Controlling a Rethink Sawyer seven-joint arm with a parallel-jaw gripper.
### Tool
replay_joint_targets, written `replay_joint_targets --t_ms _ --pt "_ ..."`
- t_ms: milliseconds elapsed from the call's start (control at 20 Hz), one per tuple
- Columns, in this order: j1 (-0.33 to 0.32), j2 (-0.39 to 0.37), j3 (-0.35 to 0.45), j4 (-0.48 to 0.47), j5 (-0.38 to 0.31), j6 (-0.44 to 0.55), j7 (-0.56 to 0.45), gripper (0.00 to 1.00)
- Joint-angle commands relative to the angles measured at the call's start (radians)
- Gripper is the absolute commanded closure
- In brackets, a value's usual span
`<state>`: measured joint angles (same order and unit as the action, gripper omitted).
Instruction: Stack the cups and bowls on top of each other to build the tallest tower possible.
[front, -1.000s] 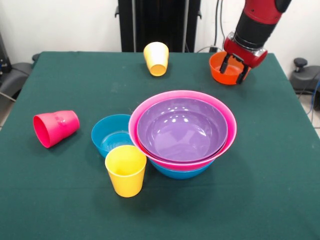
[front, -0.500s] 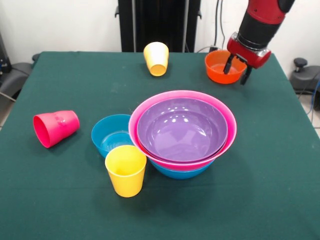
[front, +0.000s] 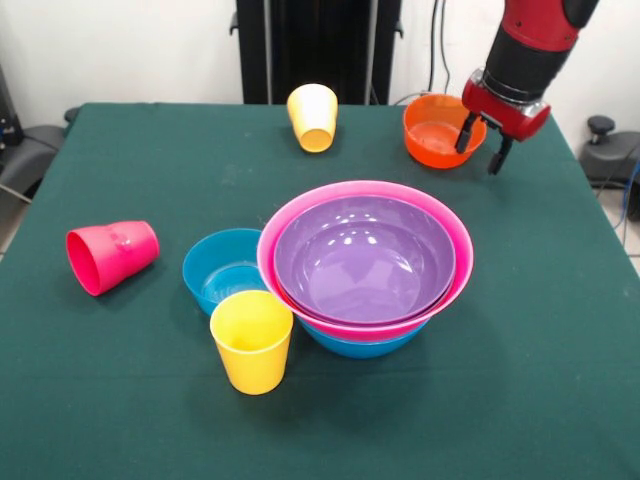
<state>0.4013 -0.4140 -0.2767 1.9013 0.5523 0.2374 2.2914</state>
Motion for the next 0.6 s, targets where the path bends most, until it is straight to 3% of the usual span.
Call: replay_joint_targets --t_ms 50,400,600 --pt "-0.012 0.066 0.166 -0.018 0.043 -0.07 0.204 0.0" --pt "0.06 -0.015 0.066 -0.001 0.04 0.085 0.219 0.0" --pt "0.064 -0.069 0.014 0.002 0.008 0.18 0.198 0.0"
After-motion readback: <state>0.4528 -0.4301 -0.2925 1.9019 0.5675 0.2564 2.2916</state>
